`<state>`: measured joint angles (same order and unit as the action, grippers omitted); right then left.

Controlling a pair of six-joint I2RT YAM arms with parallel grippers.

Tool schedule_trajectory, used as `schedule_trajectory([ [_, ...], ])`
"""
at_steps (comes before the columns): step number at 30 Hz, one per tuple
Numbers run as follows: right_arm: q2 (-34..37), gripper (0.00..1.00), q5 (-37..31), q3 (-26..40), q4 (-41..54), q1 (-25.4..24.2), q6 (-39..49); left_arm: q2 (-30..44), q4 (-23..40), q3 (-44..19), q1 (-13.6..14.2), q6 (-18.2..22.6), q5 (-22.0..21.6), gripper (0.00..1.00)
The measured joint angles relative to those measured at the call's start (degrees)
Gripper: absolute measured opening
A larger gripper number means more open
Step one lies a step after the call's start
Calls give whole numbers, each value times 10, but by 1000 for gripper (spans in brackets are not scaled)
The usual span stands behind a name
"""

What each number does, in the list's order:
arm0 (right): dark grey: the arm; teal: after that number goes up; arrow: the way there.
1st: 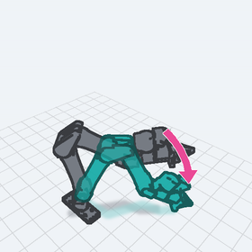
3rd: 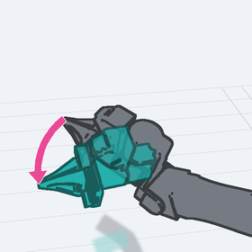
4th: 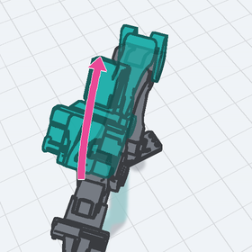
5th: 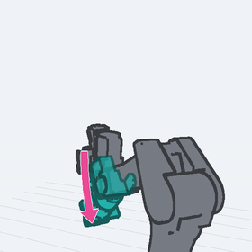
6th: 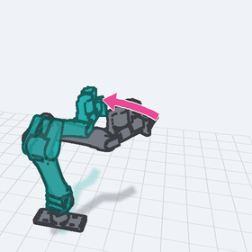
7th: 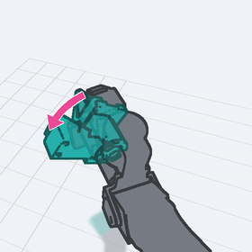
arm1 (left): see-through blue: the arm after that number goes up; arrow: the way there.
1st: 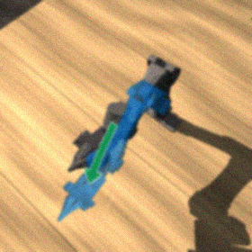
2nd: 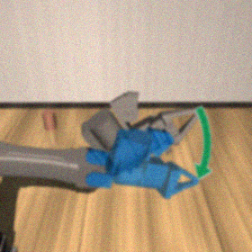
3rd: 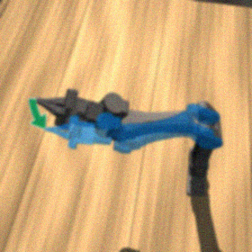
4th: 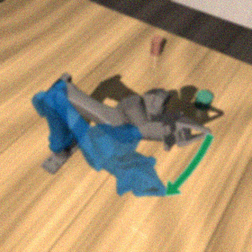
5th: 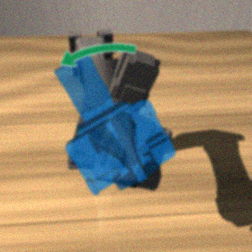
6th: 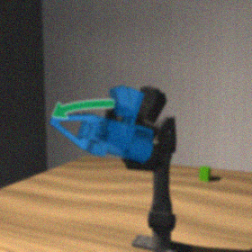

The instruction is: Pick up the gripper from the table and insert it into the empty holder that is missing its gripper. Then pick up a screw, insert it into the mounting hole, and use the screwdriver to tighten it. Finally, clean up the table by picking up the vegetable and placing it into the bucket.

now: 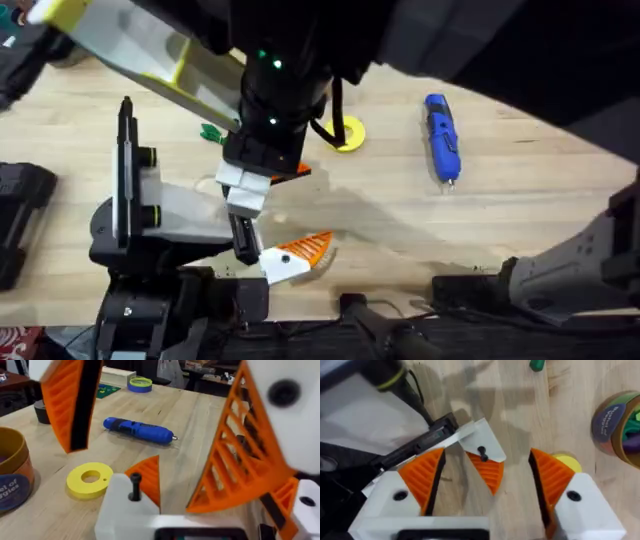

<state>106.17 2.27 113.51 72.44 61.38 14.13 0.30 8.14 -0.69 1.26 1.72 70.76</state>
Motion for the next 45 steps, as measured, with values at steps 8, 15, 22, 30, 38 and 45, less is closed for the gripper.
schedule_trajectory([
  [8, -9, 993, 4, 0, 3, -2, -3, 0, 0, 0, 0, 0, 0, 986],
  [15, -9, 957, 5, 0, 11, -10, -7, 0, 0, 0, 0, 0, 0, 986],
  [22, -9, 838, 25, 0, 10, -26, -11, 0, 0, 0, 0, 0, 0, 986],
  [30, -2, 815, 32, 0, 9, -28, -15, 0, 0, 0, 0, 0, 0, 986],
  [38, 9, 774, 43, 0, 9, -28, -17, 0, 0, 0, 0, 0, 0, 986],
  [45, 9, 688, 45, -1, 8, -28, -17, 0, 0, 0, 0, 0, 0, 985],
])
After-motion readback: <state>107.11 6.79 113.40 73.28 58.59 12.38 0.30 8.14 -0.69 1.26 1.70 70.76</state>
